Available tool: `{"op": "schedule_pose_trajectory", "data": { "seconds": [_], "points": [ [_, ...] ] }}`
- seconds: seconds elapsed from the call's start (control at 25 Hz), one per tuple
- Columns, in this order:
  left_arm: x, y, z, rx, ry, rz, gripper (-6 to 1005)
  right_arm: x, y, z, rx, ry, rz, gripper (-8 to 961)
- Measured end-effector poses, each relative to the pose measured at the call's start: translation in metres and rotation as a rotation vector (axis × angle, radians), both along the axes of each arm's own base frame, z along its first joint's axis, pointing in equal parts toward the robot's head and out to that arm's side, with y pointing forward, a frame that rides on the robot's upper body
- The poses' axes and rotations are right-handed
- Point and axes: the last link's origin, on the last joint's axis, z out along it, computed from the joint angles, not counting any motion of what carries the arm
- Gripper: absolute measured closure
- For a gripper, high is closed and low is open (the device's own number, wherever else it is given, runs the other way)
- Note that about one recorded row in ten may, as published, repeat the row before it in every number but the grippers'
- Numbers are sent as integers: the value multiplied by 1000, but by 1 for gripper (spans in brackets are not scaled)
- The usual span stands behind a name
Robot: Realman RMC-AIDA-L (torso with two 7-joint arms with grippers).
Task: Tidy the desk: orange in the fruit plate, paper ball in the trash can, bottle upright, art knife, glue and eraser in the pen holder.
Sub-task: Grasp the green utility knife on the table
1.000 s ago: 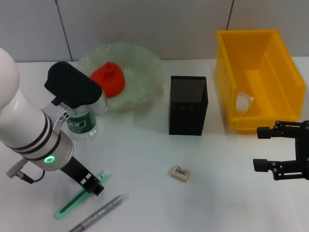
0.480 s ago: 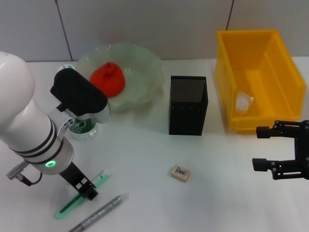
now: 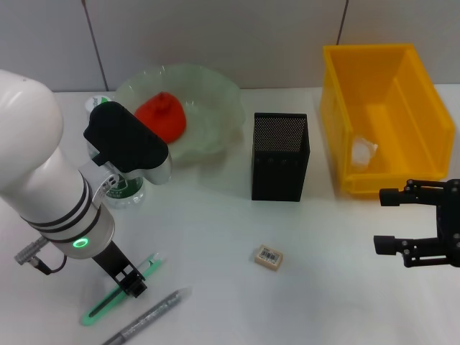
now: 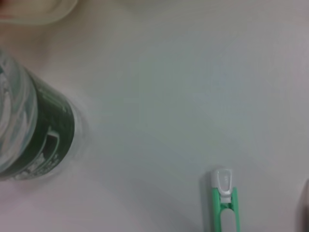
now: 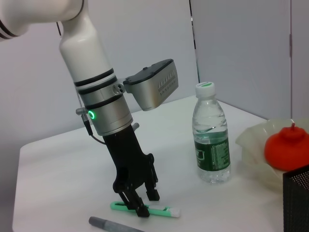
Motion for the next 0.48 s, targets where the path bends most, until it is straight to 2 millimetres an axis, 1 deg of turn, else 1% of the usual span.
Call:
{"op": "schedule_pose_trajectory", "data": {
  "seconds": [0.24, 0.4, 0.48],
  "points": [
    [1, 1, -1, -6, 9, 8, 523, 0, 0, 0, -2, 0, -2, 152],
    [-1, 1, -3, -17, 21, 18, 586, -1, 1, 0, -2, 0, 0, 152],
    [-1, 1, -4, -24, 27, 16, 585, -1, 1, 0, -3, -1, -1, 152]
  ]
}}
